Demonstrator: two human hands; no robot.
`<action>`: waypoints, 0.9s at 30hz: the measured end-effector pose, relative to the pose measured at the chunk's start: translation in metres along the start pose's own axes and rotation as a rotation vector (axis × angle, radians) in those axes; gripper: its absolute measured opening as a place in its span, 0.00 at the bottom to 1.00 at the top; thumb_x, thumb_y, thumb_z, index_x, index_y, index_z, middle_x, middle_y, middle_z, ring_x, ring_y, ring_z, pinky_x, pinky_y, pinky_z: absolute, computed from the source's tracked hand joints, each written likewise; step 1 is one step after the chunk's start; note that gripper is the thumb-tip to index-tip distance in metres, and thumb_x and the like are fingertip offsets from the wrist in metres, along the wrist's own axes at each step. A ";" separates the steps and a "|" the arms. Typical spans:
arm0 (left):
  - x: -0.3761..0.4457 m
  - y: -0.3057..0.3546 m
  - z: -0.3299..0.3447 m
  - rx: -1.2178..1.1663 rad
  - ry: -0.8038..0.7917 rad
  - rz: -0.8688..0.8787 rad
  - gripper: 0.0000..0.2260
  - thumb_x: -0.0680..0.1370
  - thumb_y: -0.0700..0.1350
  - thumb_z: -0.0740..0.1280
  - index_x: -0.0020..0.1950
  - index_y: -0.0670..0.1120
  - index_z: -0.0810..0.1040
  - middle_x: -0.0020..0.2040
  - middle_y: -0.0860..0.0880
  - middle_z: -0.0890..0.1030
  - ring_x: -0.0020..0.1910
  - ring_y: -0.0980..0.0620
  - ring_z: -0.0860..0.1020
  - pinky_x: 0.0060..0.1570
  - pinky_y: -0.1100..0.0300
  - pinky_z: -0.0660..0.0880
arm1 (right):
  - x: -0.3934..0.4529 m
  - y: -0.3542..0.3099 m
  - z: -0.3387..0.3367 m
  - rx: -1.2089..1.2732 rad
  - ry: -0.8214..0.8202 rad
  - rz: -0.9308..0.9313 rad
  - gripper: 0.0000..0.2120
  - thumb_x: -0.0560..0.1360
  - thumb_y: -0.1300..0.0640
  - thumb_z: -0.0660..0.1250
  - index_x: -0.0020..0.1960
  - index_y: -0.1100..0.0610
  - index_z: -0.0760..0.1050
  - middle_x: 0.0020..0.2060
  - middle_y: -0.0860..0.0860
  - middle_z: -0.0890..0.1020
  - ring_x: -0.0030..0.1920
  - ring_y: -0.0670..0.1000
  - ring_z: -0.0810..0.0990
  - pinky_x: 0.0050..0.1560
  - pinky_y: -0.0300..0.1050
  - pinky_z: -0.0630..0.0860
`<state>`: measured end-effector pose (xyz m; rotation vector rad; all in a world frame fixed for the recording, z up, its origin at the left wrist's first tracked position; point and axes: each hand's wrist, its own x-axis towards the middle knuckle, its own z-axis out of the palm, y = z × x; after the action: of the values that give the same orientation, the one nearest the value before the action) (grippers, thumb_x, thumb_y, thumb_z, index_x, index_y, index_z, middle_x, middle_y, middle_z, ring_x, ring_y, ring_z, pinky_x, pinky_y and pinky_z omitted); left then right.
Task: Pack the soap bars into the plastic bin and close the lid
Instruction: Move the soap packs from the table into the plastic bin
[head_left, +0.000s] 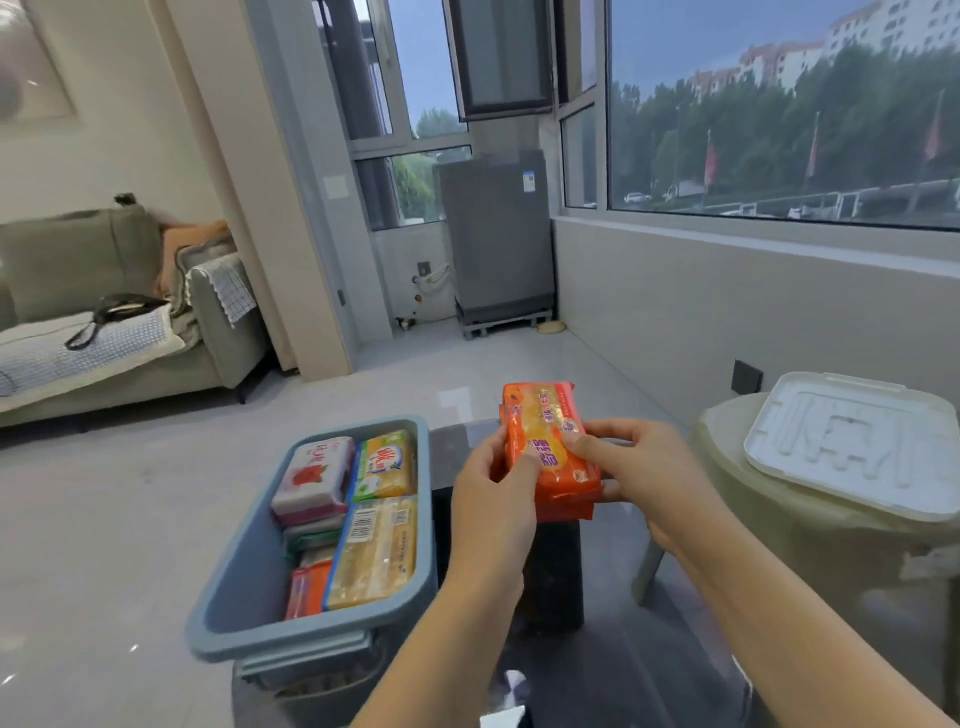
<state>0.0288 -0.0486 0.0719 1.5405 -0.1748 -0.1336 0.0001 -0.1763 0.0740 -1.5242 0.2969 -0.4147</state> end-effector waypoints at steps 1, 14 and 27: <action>-0.005 0.006 -0.009 0.015 -0.001 0.033 0.19 0.77 0.47 0.65 0.68 0.54 0.71 0.55 0.55 0.79 0.46 0.59 0.79 0.27 0.75 0.73 | -0.006 -0.007 0.007 0.011 -0.013 -0.014 0.07 0.69 0.55 0.73 0.42 0.48 0.75 0.32 0.46 0.84 0.33 0.46 0.85 0.27 0.37 0.78; -0.034 0.053 -0.137 0.196 0.120 0.163 0.12 0.76 0.47 0.67 0.59 0.54 0.73 0.52 0.53 0.81 0.48 0.54 0.81 0.39 0.62 0.79 | -0.042 -0.043 0.116 0.026 -0.256 -0.051 0.07 0.70 0.56 0.72 0.45 0.51 0.75 0.39 0.51 0.84 0.35 0.46 0.85 0.28 0.37 0.78; -0.001 0.036 -0.203 0.500 0.103 -0.150 0.19 0.74 0.49 0.70 0.64 0.47 0.72 0.58 0.42 0.80 0.51 0.45 0.80 0.38 0.57 0.79 | -0.018 -0.015 0.181 -0.178 -0.469 0.223 0.19 0.71 0.59 0.71 0.60 0.61 0.74 0.42 0.58 0.84 0.38 0.53 0.85 0.38 0.49 0.83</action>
<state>0.0667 0.1520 0.1038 2.0548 -0.0082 -0.1346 0.0624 -0.0060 0.0932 -1.6891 0.1333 0.1527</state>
